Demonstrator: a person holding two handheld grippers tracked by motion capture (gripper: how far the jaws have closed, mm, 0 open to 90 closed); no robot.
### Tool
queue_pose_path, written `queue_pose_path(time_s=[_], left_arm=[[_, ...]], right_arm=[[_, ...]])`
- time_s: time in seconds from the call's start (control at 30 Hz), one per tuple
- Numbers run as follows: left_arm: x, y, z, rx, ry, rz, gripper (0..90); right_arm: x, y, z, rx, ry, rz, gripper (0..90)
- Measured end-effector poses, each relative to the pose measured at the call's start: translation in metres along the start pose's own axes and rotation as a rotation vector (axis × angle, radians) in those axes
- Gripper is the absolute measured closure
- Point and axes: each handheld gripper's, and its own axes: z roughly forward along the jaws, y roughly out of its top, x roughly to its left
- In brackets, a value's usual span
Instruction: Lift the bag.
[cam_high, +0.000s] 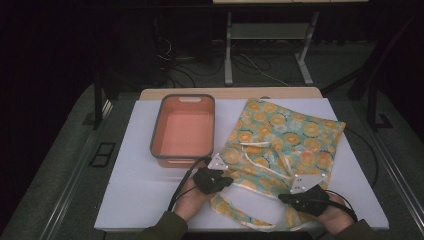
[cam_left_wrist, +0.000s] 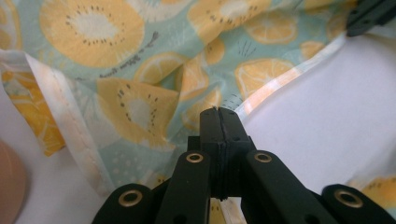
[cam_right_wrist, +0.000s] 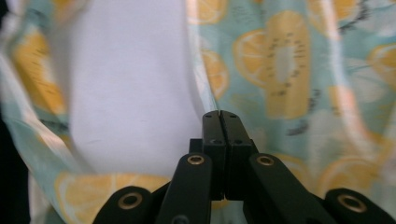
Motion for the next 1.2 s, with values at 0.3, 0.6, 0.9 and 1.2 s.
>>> queue_pose_path(time_s=[0.3,0.6,0.9,1.2], left_arm=[[-0.003,0.007,-0.008,-0.059,0.009,0.004,89.8],[0.007,0.031,-0.02,-0.183,0.035,-0.017,89.9],[0.024,0.063,-0.034,-0.316,0.087,-0.045,90.0],[0.031,0.097,-0.054,-0.411,0.111,-0.035,90.0]], right_arm=[[-0.022,0.006,-0.014,-0.113,-0.073,0.062,90.0],[-0.044,0.014,-0.026,-0.225,-0.139,0.109,90.0],[-0.072,0.035,-0.036,-0.323,-0.213,0.13,90.0],[-0.092,0.062,-0.057,-0.446,-0.275,0.148,90.0]])
